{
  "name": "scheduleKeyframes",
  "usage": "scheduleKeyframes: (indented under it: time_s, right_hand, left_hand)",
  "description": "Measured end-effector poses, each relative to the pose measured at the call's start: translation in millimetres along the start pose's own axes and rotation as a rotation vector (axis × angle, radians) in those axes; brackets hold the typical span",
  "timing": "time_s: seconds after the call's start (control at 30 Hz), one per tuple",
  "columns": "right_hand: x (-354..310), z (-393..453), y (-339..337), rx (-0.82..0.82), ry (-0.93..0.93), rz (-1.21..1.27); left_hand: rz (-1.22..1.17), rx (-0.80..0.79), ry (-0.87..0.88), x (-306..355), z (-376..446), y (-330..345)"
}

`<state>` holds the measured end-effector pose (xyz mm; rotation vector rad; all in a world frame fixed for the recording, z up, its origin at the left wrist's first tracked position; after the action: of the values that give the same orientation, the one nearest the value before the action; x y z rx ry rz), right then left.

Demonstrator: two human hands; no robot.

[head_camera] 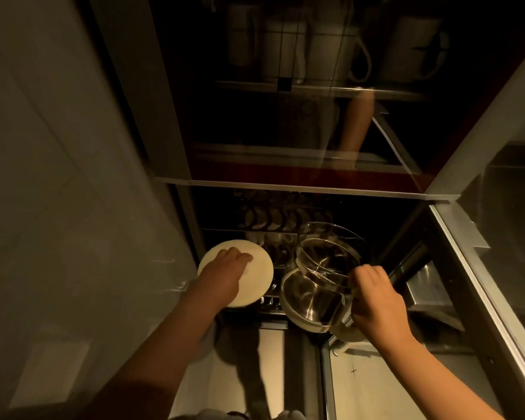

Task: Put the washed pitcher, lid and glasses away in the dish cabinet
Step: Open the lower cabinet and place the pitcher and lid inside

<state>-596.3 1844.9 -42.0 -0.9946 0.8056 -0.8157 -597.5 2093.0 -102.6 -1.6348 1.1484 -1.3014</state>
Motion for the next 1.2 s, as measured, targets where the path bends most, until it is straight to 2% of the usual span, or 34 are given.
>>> scheduleKeyframes:
  time_s: [0.3,0.47,0.77,0.87,1.03,1.2]
  right_hand:
    - [3.5,6.3,5.2,-0.007,0.031,-0.024]
    - [2.1,13.4,6.2,0.012,0.050,-0.054]
    - [5.1,29.5,19.0,-0.003,0.019,-0.017]
    - [7.4,36.5,25.1,-0.020,0.029,-0.013]
    - [10.9,46.7,28.8,-0.009,0.038,-0.013]
    - [14.3,51.0,29.1,-0.009,0.041,-0.011]
  left_hand:
    - [0.018,0.070,0.042,12.7,58.6,-19.9]
    - [0.093,0.023,0.029,16.8,85.5,-15.5]
    - [-0.032,-0.121,-0.129,3.5,120.0,0.1]
    - [-0.037,-0.104,-0.160,-2.7,125.6,4.3]
    - [0.032,-0.099,-0.104,-2.8,136.3,9.7]
    - [-0.074,-0.055,-0.157,-12.0,138.8,7.1]
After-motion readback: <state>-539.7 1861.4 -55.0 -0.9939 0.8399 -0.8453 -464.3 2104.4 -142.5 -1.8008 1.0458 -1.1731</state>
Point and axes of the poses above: each hand's wrist, its own z-axis towards the middle knuckle, its own y-axis out of the palm, x = y × z, the point moved 10 cm from there along z, towards the middle knuckle, and after that the axes turned 6 degrees about -z, right-handed, at the moved point
